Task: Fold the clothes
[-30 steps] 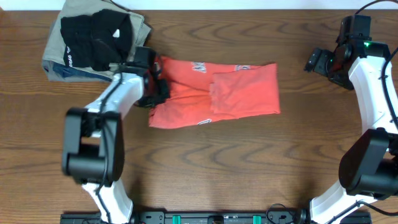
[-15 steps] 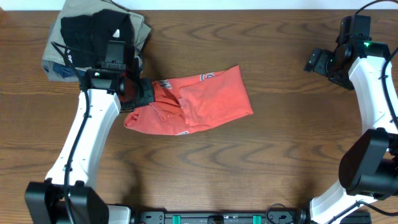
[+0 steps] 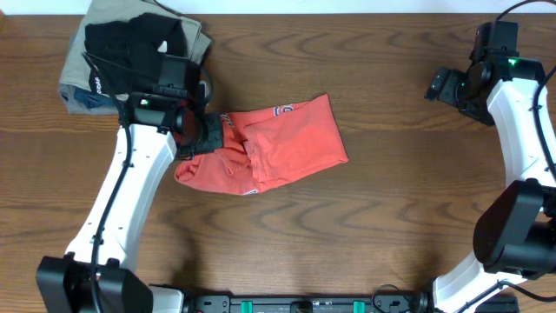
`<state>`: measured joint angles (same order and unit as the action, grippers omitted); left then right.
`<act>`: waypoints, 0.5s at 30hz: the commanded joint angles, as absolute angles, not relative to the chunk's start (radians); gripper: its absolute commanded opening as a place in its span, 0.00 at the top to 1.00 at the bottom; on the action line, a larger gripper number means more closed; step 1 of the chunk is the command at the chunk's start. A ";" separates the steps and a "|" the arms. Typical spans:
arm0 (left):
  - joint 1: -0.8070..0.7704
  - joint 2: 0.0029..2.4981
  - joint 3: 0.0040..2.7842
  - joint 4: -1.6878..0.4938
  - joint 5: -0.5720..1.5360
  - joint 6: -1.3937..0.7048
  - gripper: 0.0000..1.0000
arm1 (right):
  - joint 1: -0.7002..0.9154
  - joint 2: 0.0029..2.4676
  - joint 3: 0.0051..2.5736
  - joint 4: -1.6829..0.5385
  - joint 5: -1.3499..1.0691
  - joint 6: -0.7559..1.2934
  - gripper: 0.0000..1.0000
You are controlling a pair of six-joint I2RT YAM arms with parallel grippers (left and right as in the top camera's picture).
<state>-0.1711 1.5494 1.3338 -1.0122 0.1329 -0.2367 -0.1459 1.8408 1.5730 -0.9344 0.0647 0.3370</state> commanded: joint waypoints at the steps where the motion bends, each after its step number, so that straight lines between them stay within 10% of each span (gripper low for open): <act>1: -0.167 1.587 1.301 -1.036 0.042 -0.263 0.94 | -0.149 1.842 1.570 -0.936 0.075 0.351 0.01; 15: -0.081 1.605 1.205 -1.061 -0.071 -0.373 0.93 | -0.149 1.842 1.570 -0.936 0.075 0.351 0.01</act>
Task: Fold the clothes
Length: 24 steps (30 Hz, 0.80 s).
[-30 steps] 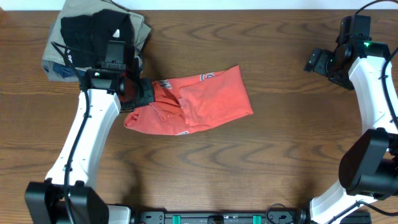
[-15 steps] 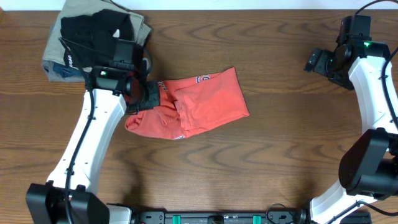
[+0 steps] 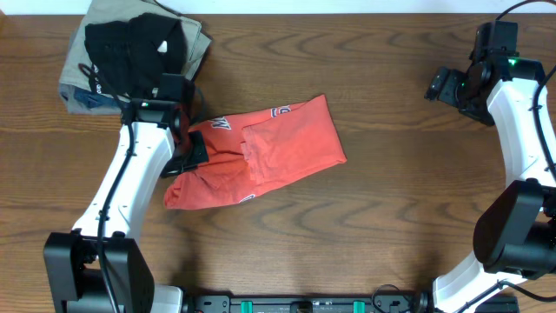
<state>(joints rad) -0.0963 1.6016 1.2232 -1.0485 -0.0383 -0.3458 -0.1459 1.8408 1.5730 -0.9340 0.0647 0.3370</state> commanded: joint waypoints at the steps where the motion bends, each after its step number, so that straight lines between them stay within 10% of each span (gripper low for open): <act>1: -0.080 1.605 1.197 -1.062 -0.071 -0.373 0.92 | -0.149 1.842 1.570 -0.936 0.075 0.351 0.01; 6: -0.080 1.606 1.159 -1.061 -0.071 -0.373 0.76 | -0.149 1.842 1.570 -0.936 0.075 0.351 0.01; 9: -0.080 1.606 1.128 -1.057 -0.071 -0.373 0.47 | -0.149 1.842 1.570 -0.936 0.075 0.351 0.01; 14: -0.073 1.605 1.115 -1.046 -0.073 -0.372 0.24 | -0.149 1.842 1.570 -0.936 0.075 0.351 0.01; 24: 0.084 1.609 1.114 -1.004 -0.071 -0.345 0.05 | -0.149 1.842 1.570 -0.936 0.075 0.351 0.01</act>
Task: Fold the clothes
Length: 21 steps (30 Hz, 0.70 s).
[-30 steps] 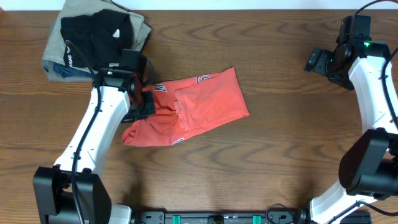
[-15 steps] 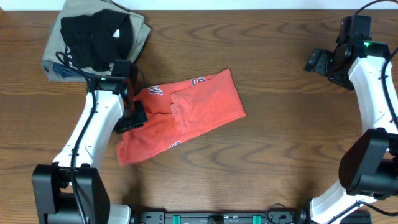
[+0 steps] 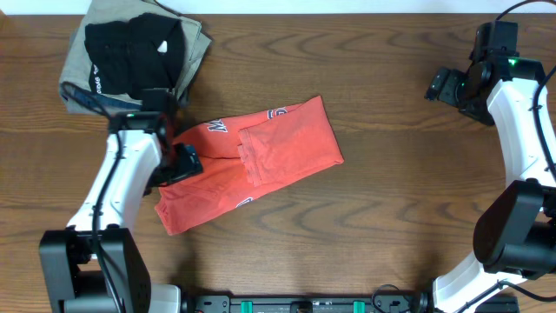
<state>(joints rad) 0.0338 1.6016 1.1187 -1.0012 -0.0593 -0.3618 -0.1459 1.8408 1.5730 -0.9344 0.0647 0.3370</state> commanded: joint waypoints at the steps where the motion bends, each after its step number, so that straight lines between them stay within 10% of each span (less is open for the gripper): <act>1: 0.109 1.612 1.114 -1.000 -0.056 -0.346 0.05 | -0.149 1.842 1.570 -0.936 0.075 0.351 0.01; 21: 0.247 1.863 1.113 -0.903 0.381 -0.056 0.02 | -0.149 1.842 1.570 -0.936 0.075 0.351 0.01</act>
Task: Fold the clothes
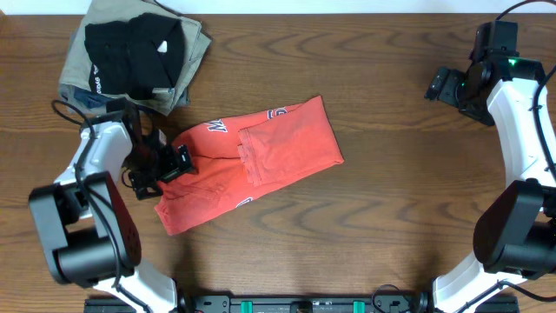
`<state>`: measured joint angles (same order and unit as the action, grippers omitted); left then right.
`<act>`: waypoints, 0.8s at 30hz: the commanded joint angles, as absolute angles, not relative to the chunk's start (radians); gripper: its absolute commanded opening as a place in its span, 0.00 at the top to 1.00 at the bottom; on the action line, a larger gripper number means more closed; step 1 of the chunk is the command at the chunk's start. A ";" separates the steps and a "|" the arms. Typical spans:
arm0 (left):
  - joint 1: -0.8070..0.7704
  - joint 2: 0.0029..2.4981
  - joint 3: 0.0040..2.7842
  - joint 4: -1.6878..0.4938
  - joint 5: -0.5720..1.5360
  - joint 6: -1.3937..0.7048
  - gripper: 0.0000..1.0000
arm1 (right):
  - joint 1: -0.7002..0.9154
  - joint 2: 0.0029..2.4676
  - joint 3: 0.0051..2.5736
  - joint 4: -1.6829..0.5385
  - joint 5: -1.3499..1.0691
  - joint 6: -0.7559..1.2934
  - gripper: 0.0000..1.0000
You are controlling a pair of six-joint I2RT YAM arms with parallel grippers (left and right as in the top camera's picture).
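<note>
A red-orange pair of shorts lies spread on the wooden table, with white lettering near its upper edge and one layer folded over at the middle. My left gripper sits at the garment's left edge; whether its fingers still pinch the cloth cannot be told from above. My right gripper hovers at the far right, away from the garment, its jaw state unclear.
A stack of clothes lies at the back left: a black garment on top of a khaki one, with a dark blue piece showing at its left edge.
The left arm has swung its elbow to the left and the gripper has shifted slightly left along the shorts' left edge. The shorts lie the same. The right arm is unchanged.
The shorts were bunched up with the left gripper on their folded left part. Then the left end lay drawn out down and to the left, further at each moment. Now the shorts lie spread out with the gripper at their left edge.
</note>
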<state>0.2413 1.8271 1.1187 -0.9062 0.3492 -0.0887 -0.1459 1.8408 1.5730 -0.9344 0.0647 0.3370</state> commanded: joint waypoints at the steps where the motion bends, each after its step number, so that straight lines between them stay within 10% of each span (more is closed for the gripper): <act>1: 0.247 1.876 1.113 -0.900 0.382 -0.055 0.02 | -0.149 1.842 1.570 -0.936 0.075 0.351 0.01; 15: 0.245 1.945 1.036 -0.796 0.408 -0.052 0.06 | -0.149 1.842 1.570 -0.936 0.075 0.351 0.01; 24: 0.245 1.945 1.022 -0.776 0.408 -0.053 0.75 | -0.149 1.842 1.570 -0.936 0.075 0.351 0.01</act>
<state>0.2562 1.8633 1.0721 -0.8059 0.3805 -0.0776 -0.1459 1.8408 1.5730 -0.9340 0.0647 0.3370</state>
